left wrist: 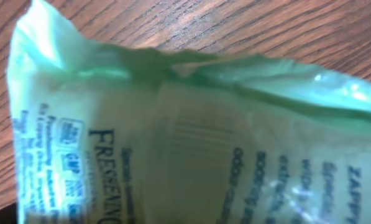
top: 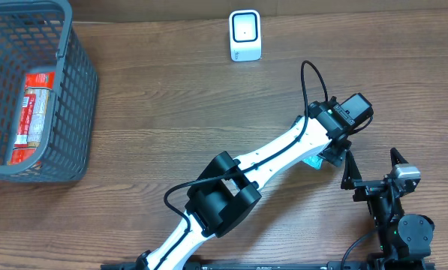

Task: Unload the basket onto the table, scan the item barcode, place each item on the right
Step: 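Hold the packet in front of the scanner with the left gripper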

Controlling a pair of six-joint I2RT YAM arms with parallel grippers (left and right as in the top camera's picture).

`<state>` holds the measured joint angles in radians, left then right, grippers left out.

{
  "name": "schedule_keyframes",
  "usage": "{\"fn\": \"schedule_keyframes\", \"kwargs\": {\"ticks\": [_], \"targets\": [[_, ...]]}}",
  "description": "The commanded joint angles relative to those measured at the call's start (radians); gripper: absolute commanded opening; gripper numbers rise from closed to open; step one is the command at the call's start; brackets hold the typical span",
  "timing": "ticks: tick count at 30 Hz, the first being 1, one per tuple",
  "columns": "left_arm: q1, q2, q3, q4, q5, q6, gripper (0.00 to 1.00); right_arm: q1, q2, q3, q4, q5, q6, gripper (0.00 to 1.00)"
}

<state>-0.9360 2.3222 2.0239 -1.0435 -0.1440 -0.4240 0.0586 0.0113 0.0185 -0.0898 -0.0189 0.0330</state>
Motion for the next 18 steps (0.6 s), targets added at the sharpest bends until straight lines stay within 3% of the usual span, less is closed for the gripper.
{"fn": "schedule_keyframes", "kwargs": {"ticks": [1, 11, 18], "targets": [[0.026, -0.067, 0.017, -0.002, 0.014, -0.006, 1.00, -0.004, -0.008, -0.011, 0.006, 0.002, -0.001, 1.00], [0.087, -0.222, 0.017, -0.022, 0.137, 0.037, 1.00, -0.004, -0.008, -0.011, 0.006, 0.002, 0.000, 1.00], [0.117, -0.268, 0.016, -0.033, 0.137, 0.043, 1.00, -0.004, -0.008, -0.011, 0.006, 0.002, -0.001, 1.00]]}}
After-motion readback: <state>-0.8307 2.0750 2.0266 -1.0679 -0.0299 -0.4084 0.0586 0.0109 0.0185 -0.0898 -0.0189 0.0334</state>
